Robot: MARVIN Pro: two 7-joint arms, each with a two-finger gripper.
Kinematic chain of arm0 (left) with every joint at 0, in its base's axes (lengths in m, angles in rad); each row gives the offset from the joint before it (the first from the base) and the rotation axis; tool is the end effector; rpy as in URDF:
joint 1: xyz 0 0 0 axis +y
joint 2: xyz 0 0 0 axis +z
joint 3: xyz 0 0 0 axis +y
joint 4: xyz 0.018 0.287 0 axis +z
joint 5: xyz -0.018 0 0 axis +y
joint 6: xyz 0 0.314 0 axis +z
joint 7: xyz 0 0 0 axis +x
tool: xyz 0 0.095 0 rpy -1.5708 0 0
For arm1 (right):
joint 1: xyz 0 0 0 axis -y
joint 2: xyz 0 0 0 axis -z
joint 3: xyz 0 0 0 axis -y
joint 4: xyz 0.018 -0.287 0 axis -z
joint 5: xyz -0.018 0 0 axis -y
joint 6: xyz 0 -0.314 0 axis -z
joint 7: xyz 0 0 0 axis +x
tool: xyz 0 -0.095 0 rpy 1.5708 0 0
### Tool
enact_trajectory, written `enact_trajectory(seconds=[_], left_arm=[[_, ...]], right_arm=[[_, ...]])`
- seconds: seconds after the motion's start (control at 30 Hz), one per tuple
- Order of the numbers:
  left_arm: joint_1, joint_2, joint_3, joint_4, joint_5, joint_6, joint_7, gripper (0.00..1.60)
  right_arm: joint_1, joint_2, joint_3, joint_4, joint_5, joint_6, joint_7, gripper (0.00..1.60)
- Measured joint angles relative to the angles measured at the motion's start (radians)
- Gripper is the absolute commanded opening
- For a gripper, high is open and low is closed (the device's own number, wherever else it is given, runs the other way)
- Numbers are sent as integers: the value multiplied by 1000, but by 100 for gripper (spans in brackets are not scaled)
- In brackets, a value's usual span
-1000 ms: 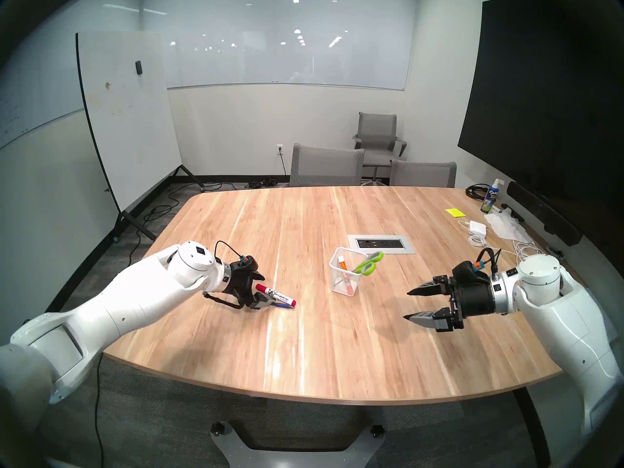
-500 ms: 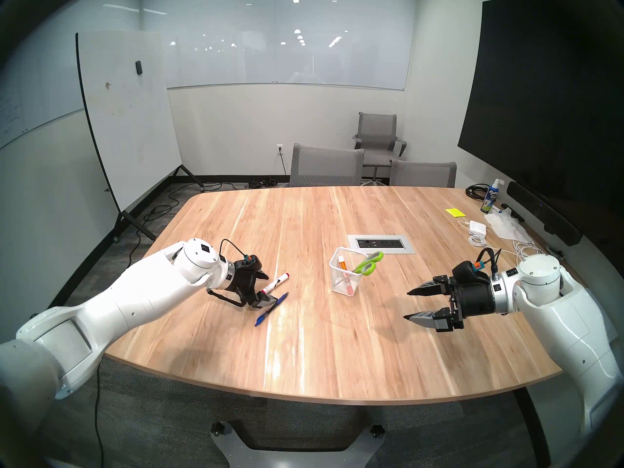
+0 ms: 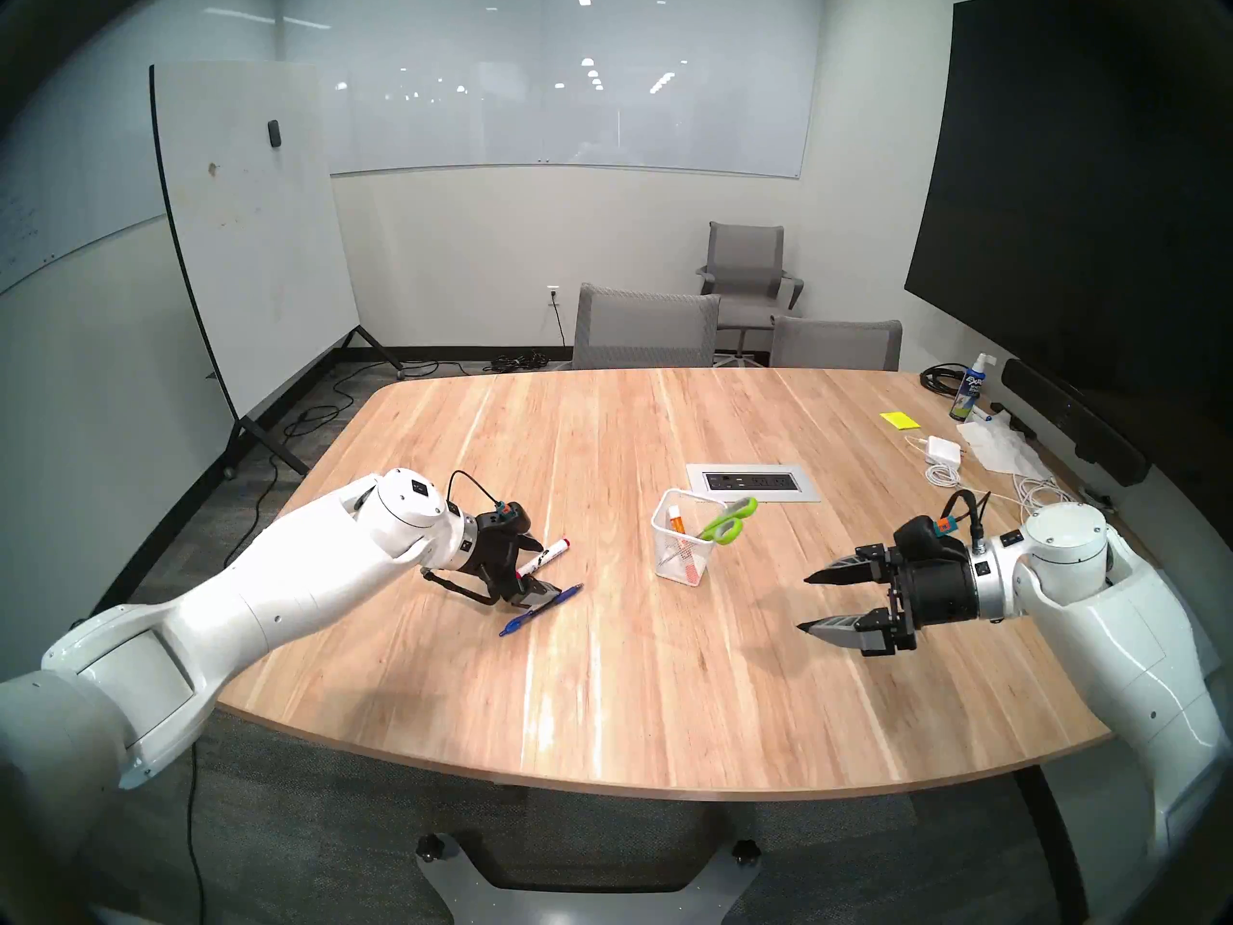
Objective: Place the pen, the marker, and the scissors into the pen holder
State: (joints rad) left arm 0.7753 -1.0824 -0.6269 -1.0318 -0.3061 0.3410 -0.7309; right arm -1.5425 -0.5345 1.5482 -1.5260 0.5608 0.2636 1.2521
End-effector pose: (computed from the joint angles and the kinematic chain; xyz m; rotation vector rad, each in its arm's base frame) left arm 0.5184 -0.0387 -0.3106 2.2019 -1.4498 1.0070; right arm 0.3656 -0.1949 -0.2081 -1.9758 -1.1961 -1.0462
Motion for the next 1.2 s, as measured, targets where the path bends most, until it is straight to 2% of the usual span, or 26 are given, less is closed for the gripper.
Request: enact_trajectory(seconds=[0.27,0.33,0.4,0.43,0.57,0.63,0.87,0.97,1.0,1.07,1.2], left_arm=[[10,0,-9,-1,-15,21,19,159],[13,1,-11,-1,-19,23,23,153],[16,1,-13,-1,-22,24,25,135],[17,1,-13,-1,-23,24,26,116],[21,2,-14,-1,-29,23,28,97],[23,2,-15,-1,-32,20,30,93],[26,2,-14,0,-38,13,33,105],[27,2,-14,1,-39,10,33,129],[27,2,-13,2,-39,9,33,131],[27,1,-13,3,-39,7,34,129],[26,-1,-9,5,-39,4,31,111]], right_arm=[[0,0,0,0,0,0,0,160],[0,0,0,0,0,0,0,160],[0,0,0,0,0,0,0,160],[0,0,0,0,0,0,0,160],[0,0,0,0,0,0,0,160],[0,0,0,0,0,0,0,160],[0,0,0,0,0,0,0,160],[0,0,0,0,0,0,0,160],[0,0,0,0,0,0,0,160],[0,0,0,0,0,0,0,160],[0,0,0,0,0,0,0,160]])
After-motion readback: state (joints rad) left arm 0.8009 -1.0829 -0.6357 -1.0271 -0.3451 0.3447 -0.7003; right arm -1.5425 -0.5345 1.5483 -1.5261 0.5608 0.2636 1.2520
